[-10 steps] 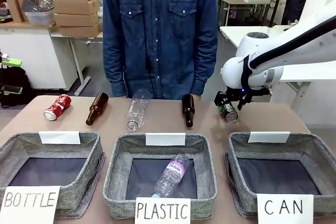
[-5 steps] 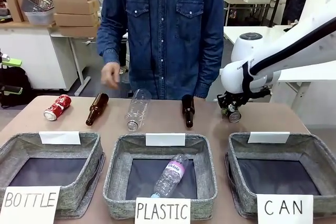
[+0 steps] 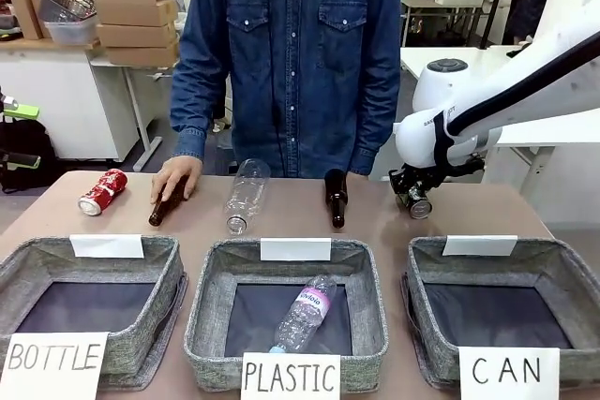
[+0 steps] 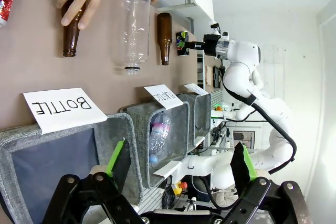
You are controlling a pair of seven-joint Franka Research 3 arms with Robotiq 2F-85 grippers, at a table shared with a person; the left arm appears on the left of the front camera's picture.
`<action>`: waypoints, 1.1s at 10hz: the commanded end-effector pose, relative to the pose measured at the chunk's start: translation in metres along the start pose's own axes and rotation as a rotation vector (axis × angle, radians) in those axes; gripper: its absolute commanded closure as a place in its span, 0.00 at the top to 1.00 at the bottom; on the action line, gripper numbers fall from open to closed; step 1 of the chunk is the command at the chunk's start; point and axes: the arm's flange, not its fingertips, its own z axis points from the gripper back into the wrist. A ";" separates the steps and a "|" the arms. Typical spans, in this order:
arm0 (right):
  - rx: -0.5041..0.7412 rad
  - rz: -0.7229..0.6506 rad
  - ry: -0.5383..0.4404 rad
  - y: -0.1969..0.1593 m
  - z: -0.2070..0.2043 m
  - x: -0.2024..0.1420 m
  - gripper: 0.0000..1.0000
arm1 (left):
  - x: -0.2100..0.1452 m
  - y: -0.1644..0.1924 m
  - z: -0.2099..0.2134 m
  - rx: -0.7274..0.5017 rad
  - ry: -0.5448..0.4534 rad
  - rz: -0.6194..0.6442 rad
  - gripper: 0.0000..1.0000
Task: Sort the can waste into the basket.
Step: Pick up the can waste from the table and place it in the right Fabric basket.
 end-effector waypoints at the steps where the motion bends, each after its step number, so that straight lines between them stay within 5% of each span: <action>1: -0.013 -0.010 0.012 0.000 0.006 -0.001 0.00 | 0.000 -0.002 0.000 -0.022 -0.008 -0.020 1.00; 4: 0.190 0.160 -0.033 -0.044 0.121 -0.061 0.00 | 0.000 -0.002 0.000 -0.022 -0.008 -0.020 1.00; 7: 0.274 0.326 0.072 -0.086 0.207 -0.168 0.00 | 0.000 -0.002 0.000 -0.022 -0.008 -0.020 1.00; 11: 0.299 0.499 0.127 -0.101 0.216 -0.257 0.00 | 0.000 -0.002 0.000 -0.022 -0.008 -0.020 1.00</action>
